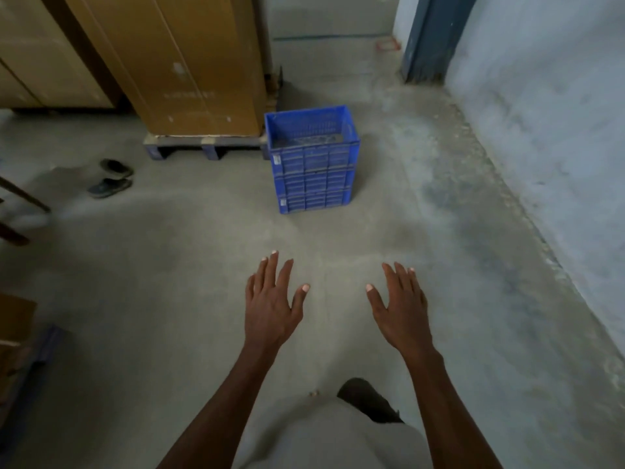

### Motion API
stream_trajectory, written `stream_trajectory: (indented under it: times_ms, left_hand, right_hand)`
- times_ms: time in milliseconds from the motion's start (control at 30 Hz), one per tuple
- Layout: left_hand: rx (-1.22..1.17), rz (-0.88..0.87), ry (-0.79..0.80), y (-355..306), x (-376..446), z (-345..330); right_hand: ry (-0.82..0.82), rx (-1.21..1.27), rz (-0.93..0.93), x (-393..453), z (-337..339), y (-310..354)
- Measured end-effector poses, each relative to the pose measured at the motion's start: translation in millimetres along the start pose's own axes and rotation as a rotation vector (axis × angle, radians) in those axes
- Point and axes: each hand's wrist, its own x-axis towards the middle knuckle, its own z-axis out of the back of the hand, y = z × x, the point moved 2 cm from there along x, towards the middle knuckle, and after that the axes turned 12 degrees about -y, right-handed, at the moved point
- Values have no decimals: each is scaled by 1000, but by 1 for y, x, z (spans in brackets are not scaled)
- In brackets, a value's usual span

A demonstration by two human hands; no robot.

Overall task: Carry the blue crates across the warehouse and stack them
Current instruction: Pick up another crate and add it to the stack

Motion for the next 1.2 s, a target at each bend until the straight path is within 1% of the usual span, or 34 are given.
stream_trajectory:
  times_ms: [100, 233, 367, 533, 633, 700, 900, 1000, 1100, 1200]
  left_hand:
    - [-1, 7, -20, 3, 75, -27]
    - [5, 39, -5, 14, 161, -79]
    - [28, 110, 37, 25, 247, -128]
    - [46, 161, 5, 26, 362, -170]
    - [40, 235, 2, 33, 427, -188]
    - [50, 244, 1, 40, 471, -202]
    - [59, 265, 44, 85, 608, -260]
    - [29, 327, 106, 113, 677, -290]
    - [68, 365, 177, 140, 739, -320]
    - [192, 276, 182, 166, 795, -354]
  right_hand:
    - [8, 19, -9, 70, -22, 6]
    - [19, -18, -18, 173, -61, 5]
    - [87, -70, -9, 285, -95, 8]
    - [112, -117, 81, 429, -134, 19]
    - [202, -150, 101, 501, -162, 28]
    - [220, -154, 110, 549, -181, 36]
    - [280, -82, 28, 695, -245, 56]
    - [308, -57, -1, 765, -274, 70]
    - [347, -73, -51, 825, -299, 77]
    - [365, -136, -70, 875, -332, 70]
